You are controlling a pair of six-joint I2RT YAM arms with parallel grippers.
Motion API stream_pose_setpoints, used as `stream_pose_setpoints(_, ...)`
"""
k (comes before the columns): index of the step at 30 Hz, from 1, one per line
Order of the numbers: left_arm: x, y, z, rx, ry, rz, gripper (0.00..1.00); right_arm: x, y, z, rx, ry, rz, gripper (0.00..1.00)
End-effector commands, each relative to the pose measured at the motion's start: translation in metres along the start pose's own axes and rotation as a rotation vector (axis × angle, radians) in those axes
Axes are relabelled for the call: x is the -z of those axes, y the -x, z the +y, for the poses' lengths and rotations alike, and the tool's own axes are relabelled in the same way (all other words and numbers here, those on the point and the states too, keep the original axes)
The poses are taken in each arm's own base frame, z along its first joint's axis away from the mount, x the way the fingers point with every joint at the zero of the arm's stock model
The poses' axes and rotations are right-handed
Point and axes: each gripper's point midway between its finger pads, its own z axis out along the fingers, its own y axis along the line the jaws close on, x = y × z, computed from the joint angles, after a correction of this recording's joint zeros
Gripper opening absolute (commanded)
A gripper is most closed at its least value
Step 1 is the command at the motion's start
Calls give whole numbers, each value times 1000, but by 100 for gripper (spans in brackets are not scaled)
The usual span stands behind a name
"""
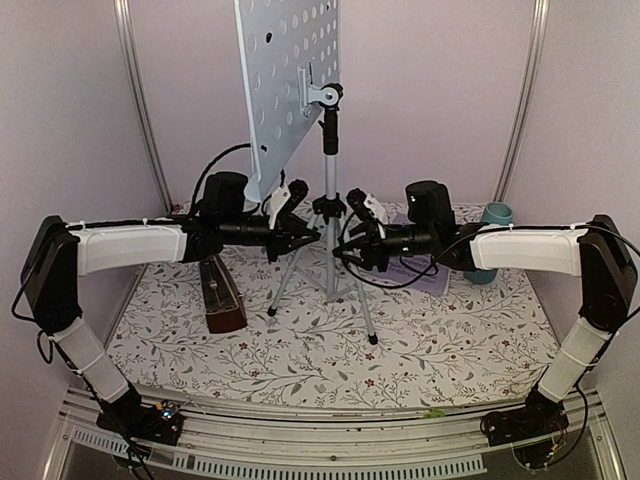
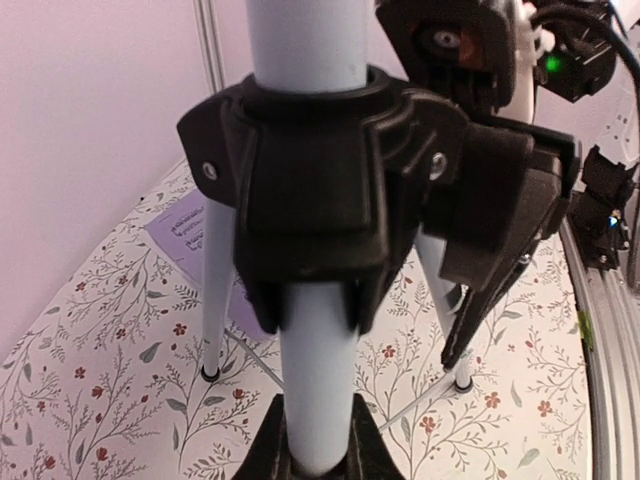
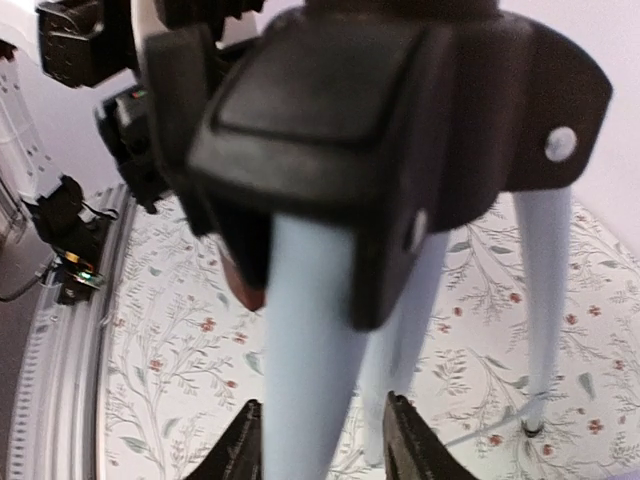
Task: Set up the instrument practice props
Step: Adjust the music stand at the center of the board.
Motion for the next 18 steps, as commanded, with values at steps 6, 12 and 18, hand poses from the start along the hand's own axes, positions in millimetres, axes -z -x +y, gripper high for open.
stream_pose_setpoints(6, 28, 26, 34, 2, 374, -85, 0, 18, 5, -49, 18, -276, 24, 62)
stream_pose_setpoints(12, 52, 25, 59, 59, 594, -97, 0, 19, 11, -72, -46, -391, 5, 70)
stream_pose_setpoints(18, 63, 23, 67, 120, 707, -120, 0, 12, 17, -98, -97, -485, -24, 74)
